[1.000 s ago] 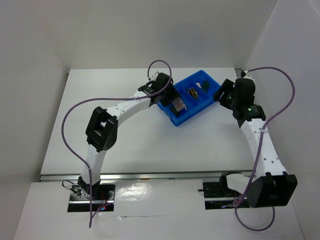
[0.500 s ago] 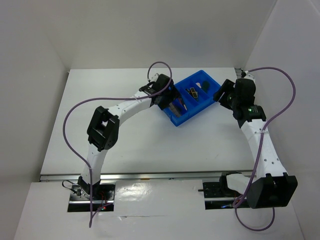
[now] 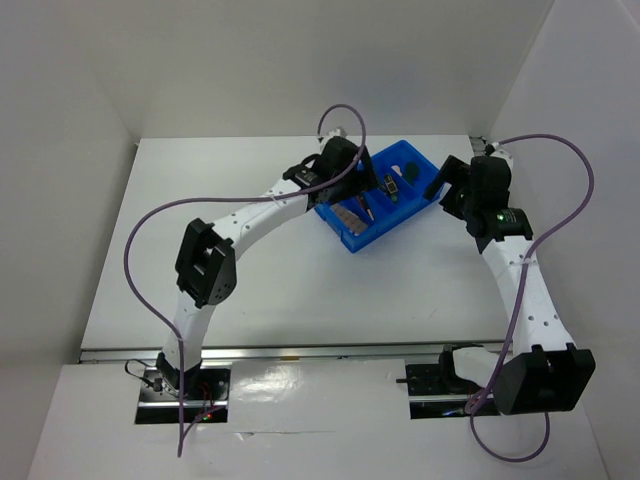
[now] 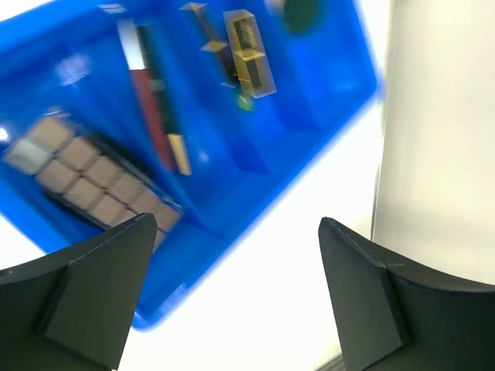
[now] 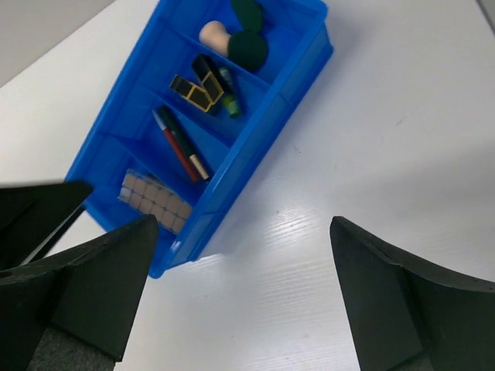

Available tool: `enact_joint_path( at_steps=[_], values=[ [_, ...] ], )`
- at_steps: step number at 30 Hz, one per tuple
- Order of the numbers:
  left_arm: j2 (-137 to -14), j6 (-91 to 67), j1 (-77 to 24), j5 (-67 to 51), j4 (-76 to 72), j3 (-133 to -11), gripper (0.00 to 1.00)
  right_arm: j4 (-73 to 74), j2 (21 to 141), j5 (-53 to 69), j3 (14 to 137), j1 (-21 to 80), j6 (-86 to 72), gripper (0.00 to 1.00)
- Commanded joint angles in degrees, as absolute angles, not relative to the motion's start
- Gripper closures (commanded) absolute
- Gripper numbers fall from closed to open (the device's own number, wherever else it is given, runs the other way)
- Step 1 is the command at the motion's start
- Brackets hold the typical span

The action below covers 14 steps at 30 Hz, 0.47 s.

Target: Organize the makeup

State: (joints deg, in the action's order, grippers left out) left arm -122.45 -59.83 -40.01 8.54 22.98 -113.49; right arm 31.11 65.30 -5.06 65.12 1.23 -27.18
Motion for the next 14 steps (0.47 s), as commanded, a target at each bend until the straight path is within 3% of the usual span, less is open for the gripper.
enact_joint_path(
  at_steps=[1, 3, 9, 14],
  values=[
    [-113.7, -40.8, -41.7, 6.0, 19.1, -113.8, 0.00, 35.0, 67.6, -10.8, 69.1, 0.8, -28.6, 0.00],
    [-109.8, -35.0, -42.4, 7.5, 19.8, -110.3, 0.00, 36.7, 68.9, -14.1, 70.4, 0.8, -29.2, 0.00],
    [-92.2, -24.7, -41.8, 29.1, 28.0, -92.2, 0.00, 37.1, 68.9, -15.7, 69.8, 0.8, -29.2, 0.00],
    [-79.8, -25.5, -37.5, 31.8, 31.8, -78.8, 0.00, 37.1, 69.1, -13.8, 69.3, 0.8, -31.1, 0.00]
  ],
)
